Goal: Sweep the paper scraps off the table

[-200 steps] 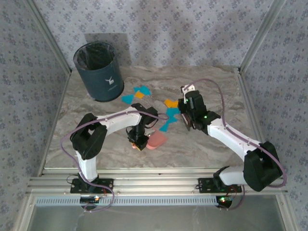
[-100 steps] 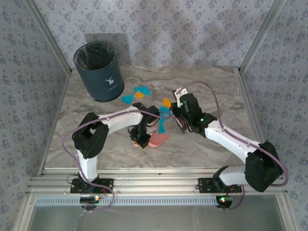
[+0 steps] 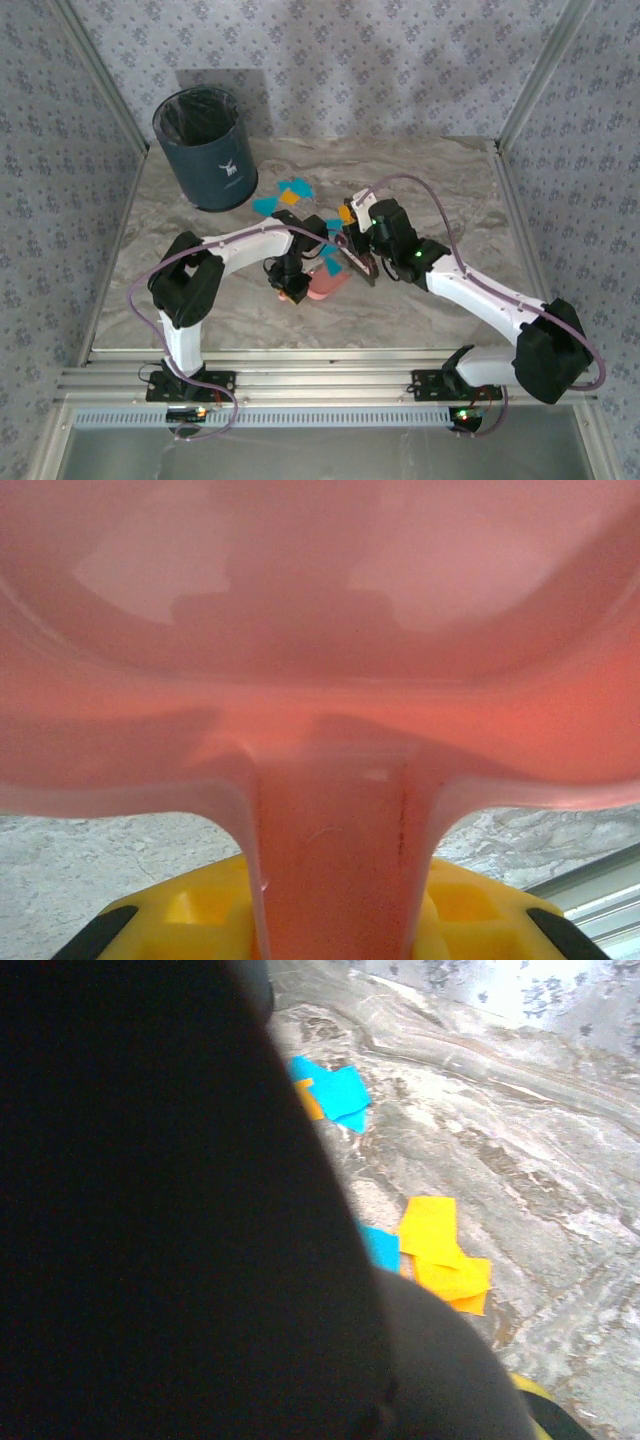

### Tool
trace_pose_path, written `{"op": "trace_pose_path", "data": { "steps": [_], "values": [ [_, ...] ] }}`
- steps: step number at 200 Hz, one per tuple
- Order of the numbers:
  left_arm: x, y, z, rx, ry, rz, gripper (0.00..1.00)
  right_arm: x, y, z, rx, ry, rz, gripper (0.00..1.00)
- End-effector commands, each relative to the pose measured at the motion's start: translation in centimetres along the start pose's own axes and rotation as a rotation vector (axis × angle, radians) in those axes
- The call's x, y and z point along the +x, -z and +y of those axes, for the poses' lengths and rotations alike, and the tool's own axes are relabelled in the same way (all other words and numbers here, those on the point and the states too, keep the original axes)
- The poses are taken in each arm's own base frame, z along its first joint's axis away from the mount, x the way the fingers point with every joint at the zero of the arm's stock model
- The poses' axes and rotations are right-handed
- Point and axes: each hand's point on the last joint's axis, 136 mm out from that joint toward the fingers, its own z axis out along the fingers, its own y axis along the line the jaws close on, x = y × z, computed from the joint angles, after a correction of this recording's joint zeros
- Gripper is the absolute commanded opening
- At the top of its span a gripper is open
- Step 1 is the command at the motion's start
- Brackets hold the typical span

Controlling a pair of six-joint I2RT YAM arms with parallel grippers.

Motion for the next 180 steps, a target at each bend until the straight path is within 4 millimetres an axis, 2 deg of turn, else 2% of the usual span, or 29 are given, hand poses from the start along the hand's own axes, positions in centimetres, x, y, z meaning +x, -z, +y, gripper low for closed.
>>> {"op": "trace_pose_path", "data": {
  "steps": [1,34,63,87,129,157,180],
  "values": [
    [-0.1,0.2,0.5,-0.024,0.023,0.007,0.00,2.8,0.5,2.4,-0.108,0.024,0.091,0.00],
    [-0.1,0.2,0.9,-0.031,0.035,0.003,0.00,1.8,1.4,2.8,-0.117,0.032,0.050,0.00],
    [-0.1,0.2,1.3,-0.031,0.050,-0.003,0.00,0.0,2.5,1.2,-0.044,-0.005,-0.027,0.00],
    [-0.1,0.2,1.6,-0.027,0.063,-0.016,0.00,-1.0,3.1,-1.7,0.061,-0.095,-0.090,0.00],
    [0.0,0.3,2.1,-0.023,0.081,-0.032,0.00,-1.3,3.6,-7.7,0.244,-0.236,-0.131,0.00],
    [0.0,0.4,2.1,-0.015,0.085,-0.037,0.00,-2.0,3.6,-11.6,0.337,-0.277,-0.171,0.00],
    [0.0,0.5,2.2,-0.015,0.085,-0.042,0.00,-2.8,3.2,-14.2,0.388,-0.271,-0.187,0.00]
  ]
}}
